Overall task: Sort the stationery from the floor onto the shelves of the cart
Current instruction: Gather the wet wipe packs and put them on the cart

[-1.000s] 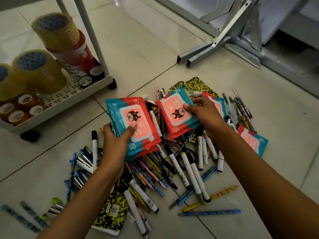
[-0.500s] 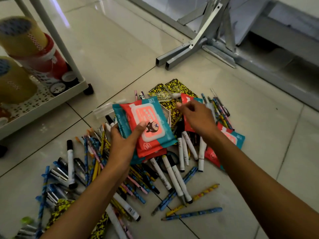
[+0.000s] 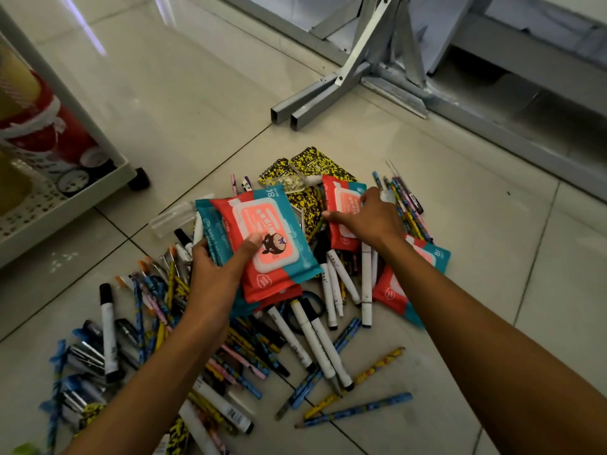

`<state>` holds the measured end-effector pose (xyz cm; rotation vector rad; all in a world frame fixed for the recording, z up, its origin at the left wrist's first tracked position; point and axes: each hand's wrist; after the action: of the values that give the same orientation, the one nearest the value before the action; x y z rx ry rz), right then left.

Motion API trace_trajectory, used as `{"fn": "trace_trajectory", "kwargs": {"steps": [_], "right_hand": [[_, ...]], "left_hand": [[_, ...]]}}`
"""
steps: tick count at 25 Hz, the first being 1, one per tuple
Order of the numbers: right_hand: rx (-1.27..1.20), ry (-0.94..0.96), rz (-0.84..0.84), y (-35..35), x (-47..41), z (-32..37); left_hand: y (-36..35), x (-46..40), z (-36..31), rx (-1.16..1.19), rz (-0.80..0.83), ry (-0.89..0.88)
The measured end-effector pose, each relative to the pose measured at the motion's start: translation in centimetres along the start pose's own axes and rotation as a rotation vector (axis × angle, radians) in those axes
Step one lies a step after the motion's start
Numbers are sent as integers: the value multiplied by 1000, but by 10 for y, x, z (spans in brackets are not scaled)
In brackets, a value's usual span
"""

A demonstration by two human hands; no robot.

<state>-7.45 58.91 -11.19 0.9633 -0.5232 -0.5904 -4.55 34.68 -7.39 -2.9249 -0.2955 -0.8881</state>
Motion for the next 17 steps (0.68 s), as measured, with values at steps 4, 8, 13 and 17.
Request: {"fn": "trace_trajectory", "kwargs": {"steps": [4,8,13,17], "right_hand": [[-80,24,2,1,5,9],[-249,-38,28,3,16,24],[-874,-323,146,37,28,19],[-832,-488,13,68,36,-46]], "left_hand": [[1,0,2,-16,6,1],[4,-1,2,-9,6,-4],[7,-4,0,-25,3,-21],[6,-2,3,-42,23,-31]]}}
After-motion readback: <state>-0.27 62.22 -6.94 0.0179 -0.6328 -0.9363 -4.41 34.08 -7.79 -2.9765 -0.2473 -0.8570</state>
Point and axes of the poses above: each hand's wrist, its own x-axis away from the middle knuckle, its own y-axis out of the back of the hand, z = x × y, and after that the axes turned 14 degrees about -z, right-handed
